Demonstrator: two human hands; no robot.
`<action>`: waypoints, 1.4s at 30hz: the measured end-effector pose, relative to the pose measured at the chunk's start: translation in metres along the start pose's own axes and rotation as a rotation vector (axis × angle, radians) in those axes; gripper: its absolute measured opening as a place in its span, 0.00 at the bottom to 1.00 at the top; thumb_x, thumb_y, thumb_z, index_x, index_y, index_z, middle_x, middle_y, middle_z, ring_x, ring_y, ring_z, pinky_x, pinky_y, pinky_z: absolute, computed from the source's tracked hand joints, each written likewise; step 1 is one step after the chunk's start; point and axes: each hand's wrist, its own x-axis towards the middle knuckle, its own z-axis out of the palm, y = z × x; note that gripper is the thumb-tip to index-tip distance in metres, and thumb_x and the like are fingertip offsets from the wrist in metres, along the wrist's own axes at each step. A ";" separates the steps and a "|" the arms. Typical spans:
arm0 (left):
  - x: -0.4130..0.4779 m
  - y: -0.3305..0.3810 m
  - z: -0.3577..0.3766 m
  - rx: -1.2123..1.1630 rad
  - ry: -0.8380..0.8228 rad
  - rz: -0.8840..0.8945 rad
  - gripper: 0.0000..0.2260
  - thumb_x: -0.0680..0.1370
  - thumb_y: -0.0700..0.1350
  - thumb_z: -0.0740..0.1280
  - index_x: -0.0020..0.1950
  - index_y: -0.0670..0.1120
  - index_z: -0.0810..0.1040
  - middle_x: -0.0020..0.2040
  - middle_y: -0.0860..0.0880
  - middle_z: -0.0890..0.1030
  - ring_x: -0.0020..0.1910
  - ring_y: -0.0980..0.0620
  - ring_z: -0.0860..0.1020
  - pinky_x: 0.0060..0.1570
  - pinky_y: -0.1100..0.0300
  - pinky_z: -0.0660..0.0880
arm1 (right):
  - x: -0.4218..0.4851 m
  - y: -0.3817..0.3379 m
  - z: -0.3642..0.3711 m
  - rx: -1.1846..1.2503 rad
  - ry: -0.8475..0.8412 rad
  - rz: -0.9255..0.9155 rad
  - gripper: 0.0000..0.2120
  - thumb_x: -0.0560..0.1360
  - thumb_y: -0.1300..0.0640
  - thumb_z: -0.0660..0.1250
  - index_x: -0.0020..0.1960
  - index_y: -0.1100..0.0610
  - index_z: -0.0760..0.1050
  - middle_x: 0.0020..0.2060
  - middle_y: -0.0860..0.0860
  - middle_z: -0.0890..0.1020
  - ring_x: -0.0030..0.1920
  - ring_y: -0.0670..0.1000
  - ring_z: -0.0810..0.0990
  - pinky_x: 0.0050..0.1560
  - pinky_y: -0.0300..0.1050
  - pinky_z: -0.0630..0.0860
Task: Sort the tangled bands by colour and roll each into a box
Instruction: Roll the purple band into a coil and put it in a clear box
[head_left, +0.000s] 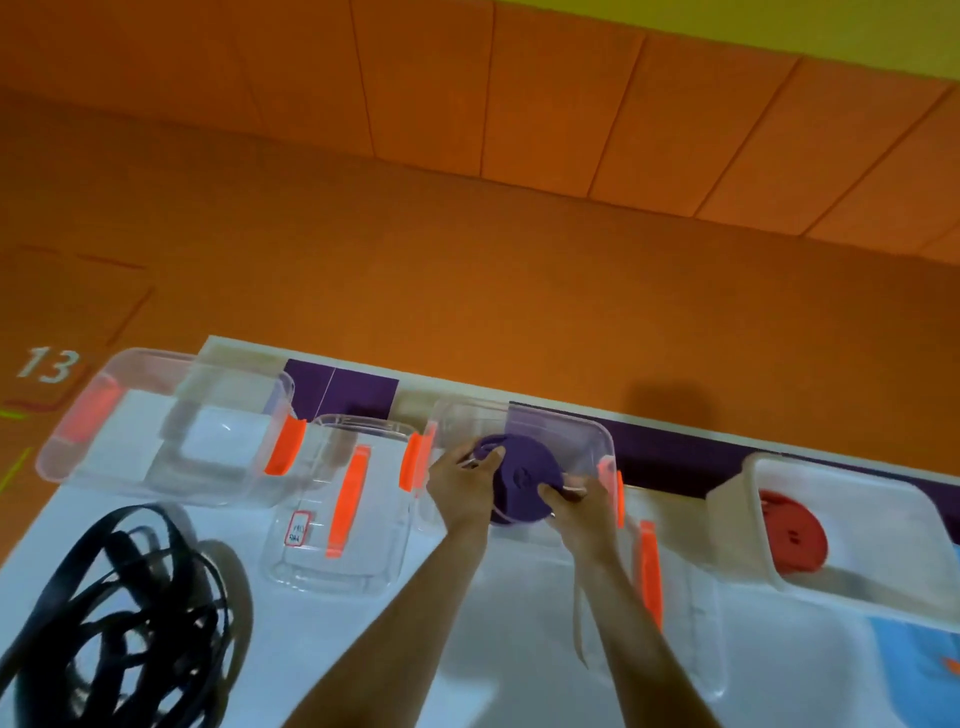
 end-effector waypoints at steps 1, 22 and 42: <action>0.007 -0.004 0.006 0.068 -0.013 0.019 0.09 0.76 0.42 0.79 0.55 0.43 0.88 0.49 0.46 0.88 0.49 0.46 0.85 0.48 0.65 0.78 | 0.008 0.006 0.002 -0.087 -0.024 0.028 0.06 0.76 0.69 0.73 0.45 0.58 0.83 0.41 0.60 0.86 0.47 0.66 0.86 0.49 0.60 0.82; 0.077 -0.040 0.035 0.504 -0.175 0.022 0.13 0.77 0.50 0.78 0.56 0.43 0.86 0.53 0.45 0.87 0.56 0.45 0.83 0.61 0.55 0.77 | 0.070 0.045 0.029 -0.487 -0.302 0.314 0.16 0.75 0.61 0.74 0.58 0.66 0.75 0.44 0.60 0.86 0.41 0.56 0.88 0.39 0.42 0.85; 0.015 -0.005 -0.025 0.824 -0.367 0.503 0.13 0.83 0.41 0.65 0.68 0.45 0.75 0.63 0.44 0.82 0.60 0.45 0.82 0.56 0.55 0.81 | -0.027 -0.014 -0.010 -0.860 -0.103 -0.228 0.12 0.83 0.52 0.65 0.65 0.52 0.76 0.58 0.52 0.84 0.58 0.56 0.83 0.56 0.50 0.80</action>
